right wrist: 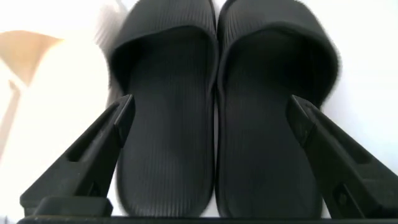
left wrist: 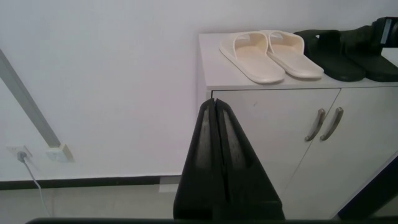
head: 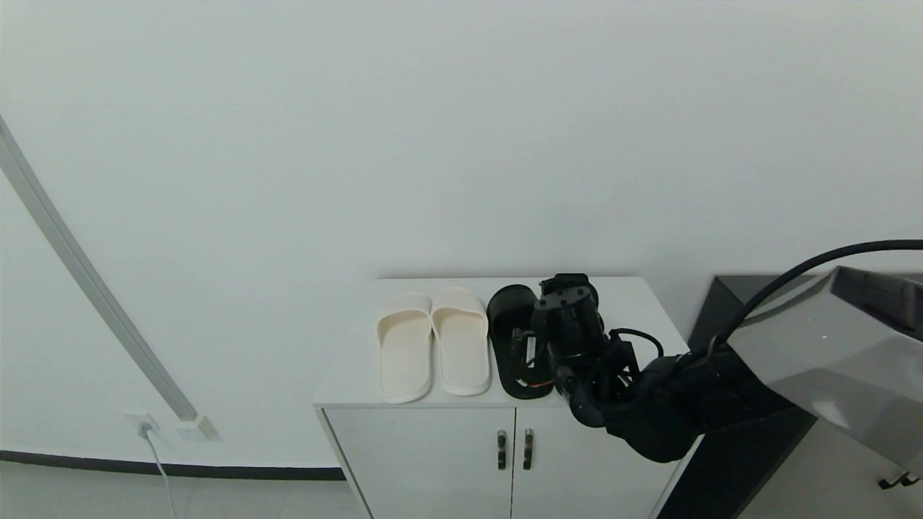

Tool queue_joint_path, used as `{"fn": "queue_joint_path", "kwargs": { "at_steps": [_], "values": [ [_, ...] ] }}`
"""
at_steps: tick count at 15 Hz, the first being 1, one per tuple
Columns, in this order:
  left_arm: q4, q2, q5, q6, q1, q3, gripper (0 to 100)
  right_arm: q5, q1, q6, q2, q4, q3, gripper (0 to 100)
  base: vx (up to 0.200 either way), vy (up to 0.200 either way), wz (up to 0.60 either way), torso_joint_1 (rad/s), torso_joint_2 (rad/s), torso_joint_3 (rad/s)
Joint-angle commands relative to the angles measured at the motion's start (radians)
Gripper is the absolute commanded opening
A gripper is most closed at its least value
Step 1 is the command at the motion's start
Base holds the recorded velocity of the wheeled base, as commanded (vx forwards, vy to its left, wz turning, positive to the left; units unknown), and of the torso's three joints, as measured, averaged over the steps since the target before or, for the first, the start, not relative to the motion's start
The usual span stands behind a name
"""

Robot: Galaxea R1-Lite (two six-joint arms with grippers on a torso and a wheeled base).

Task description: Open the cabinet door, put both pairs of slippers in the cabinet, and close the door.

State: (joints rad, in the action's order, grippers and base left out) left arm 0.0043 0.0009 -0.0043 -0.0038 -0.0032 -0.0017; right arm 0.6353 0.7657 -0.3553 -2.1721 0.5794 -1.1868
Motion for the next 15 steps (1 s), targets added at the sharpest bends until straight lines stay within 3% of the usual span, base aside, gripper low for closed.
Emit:
{"fn": "queue_joint_path", "kwargs": {
  "at_steps": [1, 15],
  "values": [
    [0.000, 0.001, 0.000, -0.001, 0.000, 0.000, 0, 0.000, -0.023, 0.001, -0.066, 0.000, -0.050, 100, 0.000, 0.000, 0.00, 0.000, 0.00, 0.000],
    [0.000, 0.001, 0.000, -0.001, 0.000, 0.000, 0, -0.013, -0.094, 0.082, -0.265, -0.006, -0.341, 100, 0.000, 0.000, 0.00, 0.000, 0.00, 0.000]
  ]
}}
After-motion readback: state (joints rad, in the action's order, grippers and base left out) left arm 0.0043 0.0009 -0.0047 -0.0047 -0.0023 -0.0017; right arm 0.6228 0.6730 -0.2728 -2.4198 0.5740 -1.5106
